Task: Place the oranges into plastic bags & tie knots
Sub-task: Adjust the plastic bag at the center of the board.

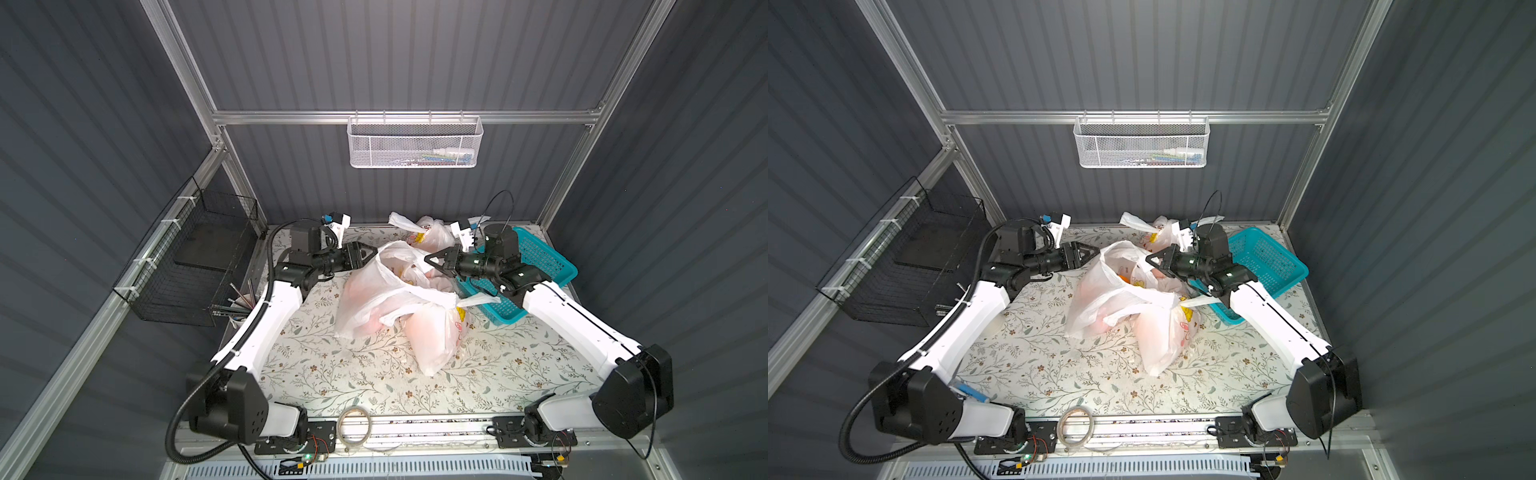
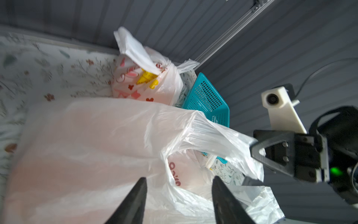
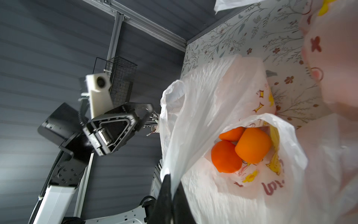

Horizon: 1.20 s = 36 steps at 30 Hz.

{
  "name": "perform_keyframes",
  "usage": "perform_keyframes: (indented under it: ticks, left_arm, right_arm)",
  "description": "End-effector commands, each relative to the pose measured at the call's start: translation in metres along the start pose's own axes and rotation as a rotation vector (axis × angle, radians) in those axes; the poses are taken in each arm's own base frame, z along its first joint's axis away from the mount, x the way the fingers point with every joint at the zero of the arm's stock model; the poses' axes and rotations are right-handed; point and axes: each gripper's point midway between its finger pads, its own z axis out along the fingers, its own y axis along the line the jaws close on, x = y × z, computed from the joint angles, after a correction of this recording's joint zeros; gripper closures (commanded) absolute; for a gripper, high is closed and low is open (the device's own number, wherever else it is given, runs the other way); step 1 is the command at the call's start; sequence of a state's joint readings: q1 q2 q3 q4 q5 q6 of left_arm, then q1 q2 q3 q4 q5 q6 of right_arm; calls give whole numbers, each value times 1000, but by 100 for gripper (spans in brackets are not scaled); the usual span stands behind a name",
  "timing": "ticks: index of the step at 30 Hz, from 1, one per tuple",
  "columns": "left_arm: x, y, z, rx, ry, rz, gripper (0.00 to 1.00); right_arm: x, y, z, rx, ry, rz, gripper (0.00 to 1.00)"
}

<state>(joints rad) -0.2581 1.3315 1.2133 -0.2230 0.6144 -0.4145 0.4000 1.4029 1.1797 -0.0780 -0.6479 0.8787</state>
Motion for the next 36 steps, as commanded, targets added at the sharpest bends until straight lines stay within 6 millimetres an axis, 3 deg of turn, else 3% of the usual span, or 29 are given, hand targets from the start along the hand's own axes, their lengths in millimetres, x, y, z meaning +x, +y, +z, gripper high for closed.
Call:
perform_keyframes:
  ticks: [1, 8, 11, 16, 22, 27, 36]
  left_arm:
    - [-7, -28, -16, -5, -83, 234, 35]
    - [32, -94, -8, 50, -49, 530, 28]
    - [62, -123, 4, 54, -34, 647, 27]
    - [111, -164, 25, 19, -20, 865, 25]
    - [137, -200, 53, -107, -61, 1033, 22]
    - [150, -201, 74, -291, -76, 1119, 19]
    - [133, -170, 76, -588, -132, 1086, 18]
  right_arm:
    - [-23, -11, -8, -3, -49, -8, 100]
    - [-41, -43, -16, 15, -80, 41, 100]
    - [-46, -52, -18, 24, -94, 50, 100]
    - [-49, -58, -18, 24, -97, 56, 100]
    - [-50, -63, -15, 14, -96, 68, 100]
    - [-51, -61, -15, -4, -101, 73, 100]
    - [-48, -59, -18, -13, -102, 71, 100]
